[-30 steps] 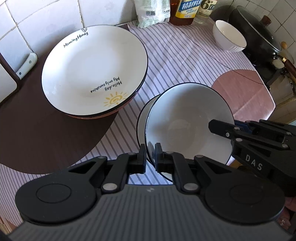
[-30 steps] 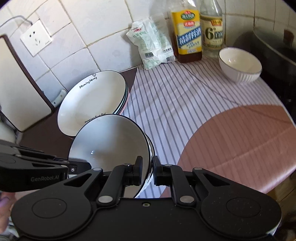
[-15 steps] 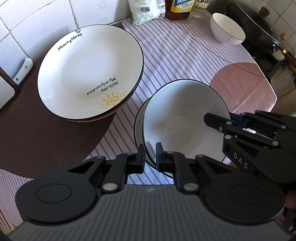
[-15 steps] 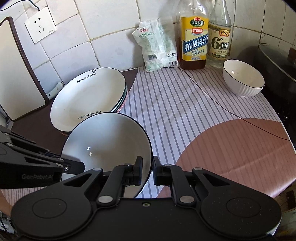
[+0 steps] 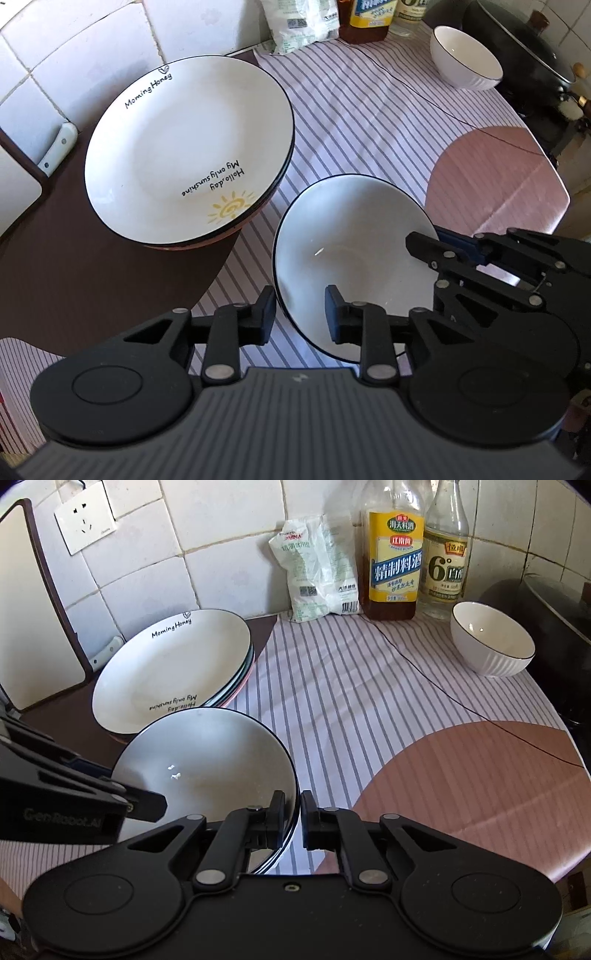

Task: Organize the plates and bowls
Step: 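Pull both grippers back up from the nested bowls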

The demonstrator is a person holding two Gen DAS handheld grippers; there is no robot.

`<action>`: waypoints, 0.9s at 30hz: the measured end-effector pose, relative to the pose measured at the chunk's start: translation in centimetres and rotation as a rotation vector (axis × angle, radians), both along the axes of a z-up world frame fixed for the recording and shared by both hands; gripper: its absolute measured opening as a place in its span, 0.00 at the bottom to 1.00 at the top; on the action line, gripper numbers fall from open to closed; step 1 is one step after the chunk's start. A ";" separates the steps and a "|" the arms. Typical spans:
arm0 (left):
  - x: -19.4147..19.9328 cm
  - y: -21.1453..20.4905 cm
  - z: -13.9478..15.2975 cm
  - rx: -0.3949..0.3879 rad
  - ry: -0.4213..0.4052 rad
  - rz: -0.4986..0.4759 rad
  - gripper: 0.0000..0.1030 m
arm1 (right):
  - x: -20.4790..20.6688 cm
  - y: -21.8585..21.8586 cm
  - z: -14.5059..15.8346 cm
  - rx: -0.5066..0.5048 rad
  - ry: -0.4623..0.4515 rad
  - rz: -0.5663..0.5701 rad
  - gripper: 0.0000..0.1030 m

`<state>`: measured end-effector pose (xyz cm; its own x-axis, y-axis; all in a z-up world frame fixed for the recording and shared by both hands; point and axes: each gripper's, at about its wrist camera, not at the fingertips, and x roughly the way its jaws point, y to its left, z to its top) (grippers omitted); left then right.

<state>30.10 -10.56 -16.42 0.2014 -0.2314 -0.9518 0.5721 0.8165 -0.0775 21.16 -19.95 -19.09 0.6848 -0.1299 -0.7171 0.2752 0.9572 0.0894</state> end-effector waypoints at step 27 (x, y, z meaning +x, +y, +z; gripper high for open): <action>-3.0 -0.3 7.9 -0.074 -0.058 -0.025 0.50 | -8.7 -2.8 7.9 -0.047 -0.223 0.173 0.31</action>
